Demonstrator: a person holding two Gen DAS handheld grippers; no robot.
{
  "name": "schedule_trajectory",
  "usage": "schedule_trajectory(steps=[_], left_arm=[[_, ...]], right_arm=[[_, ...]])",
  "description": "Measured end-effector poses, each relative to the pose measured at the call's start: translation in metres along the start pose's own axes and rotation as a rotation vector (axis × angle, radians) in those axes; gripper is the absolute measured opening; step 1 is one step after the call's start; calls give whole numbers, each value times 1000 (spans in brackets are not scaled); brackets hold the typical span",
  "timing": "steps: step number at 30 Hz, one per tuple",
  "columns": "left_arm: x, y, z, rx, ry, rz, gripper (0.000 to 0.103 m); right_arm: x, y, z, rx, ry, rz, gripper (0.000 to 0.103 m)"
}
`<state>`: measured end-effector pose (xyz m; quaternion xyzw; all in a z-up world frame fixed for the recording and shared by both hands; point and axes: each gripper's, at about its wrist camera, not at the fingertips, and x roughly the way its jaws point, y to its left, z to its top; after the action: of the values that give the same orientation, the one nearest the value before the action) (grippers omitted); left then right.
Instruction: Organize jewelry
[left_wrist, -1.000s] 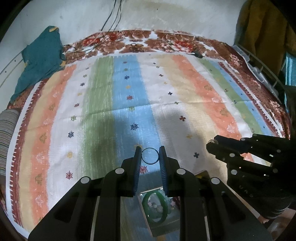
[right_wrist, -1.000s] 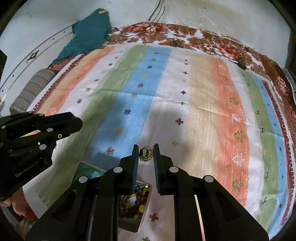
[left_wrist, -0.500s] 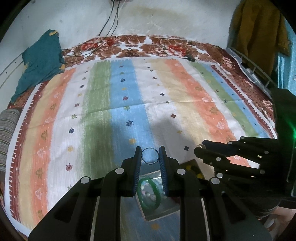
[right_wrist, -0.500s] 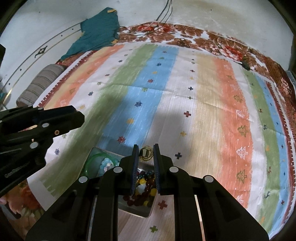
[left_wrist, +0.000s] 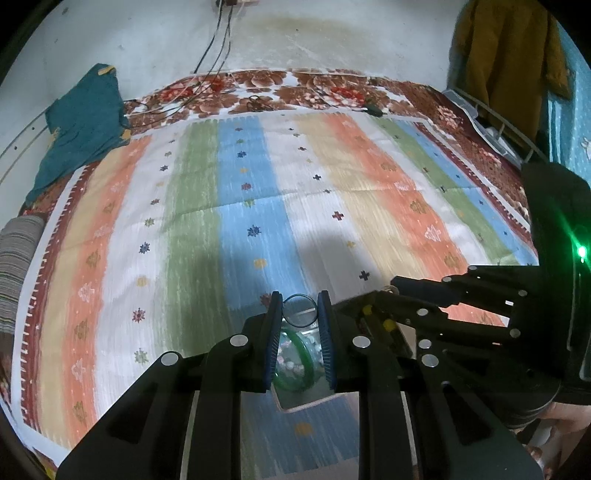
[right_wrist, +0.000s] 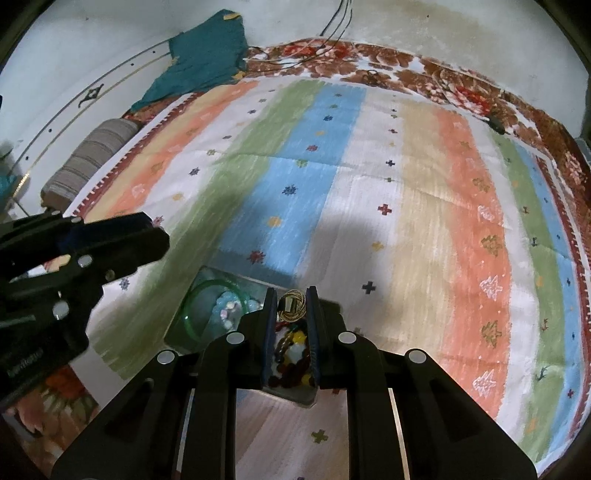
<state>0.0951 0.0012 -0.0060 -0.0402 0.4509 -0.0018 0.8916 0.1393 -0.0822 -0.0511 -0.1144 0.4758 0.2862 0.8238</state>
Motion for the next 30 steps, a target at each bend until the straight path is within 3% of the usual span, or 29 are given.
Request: schedule_trajectory(steps=[4, 7, 11, 13, 18, 21, 30], left_arm=[[-3, 0, -5, -21, 14, 5, 23], [-6, 5, -7, -46, 15, 11, 32], [-9, 11, -13, -65, 17, 21, 40], [-13, 12, -16, -70, 13, 25, 44], [-22, 14, -22, -73, 5, 25, 54], [-27, 13, -27, -71, 2, 18, 65], [-35, 13, -37, -75, -8, 24, 91]], right_arm=[[-1, 1, -5, 5, 6, 4, 20], [-5, -3, -9, 11, -2, -12, 40], [-15, -6, -15, 8, -21, -18, 42], [-23, -5, -19, 1, -45, -13, 50], [-40, -7, -27, 6, -111, -48, 56], [-53, -9, -31, 8, -160, -60, 67], [-65, -10, -44, -5, -188, -84, 83]])
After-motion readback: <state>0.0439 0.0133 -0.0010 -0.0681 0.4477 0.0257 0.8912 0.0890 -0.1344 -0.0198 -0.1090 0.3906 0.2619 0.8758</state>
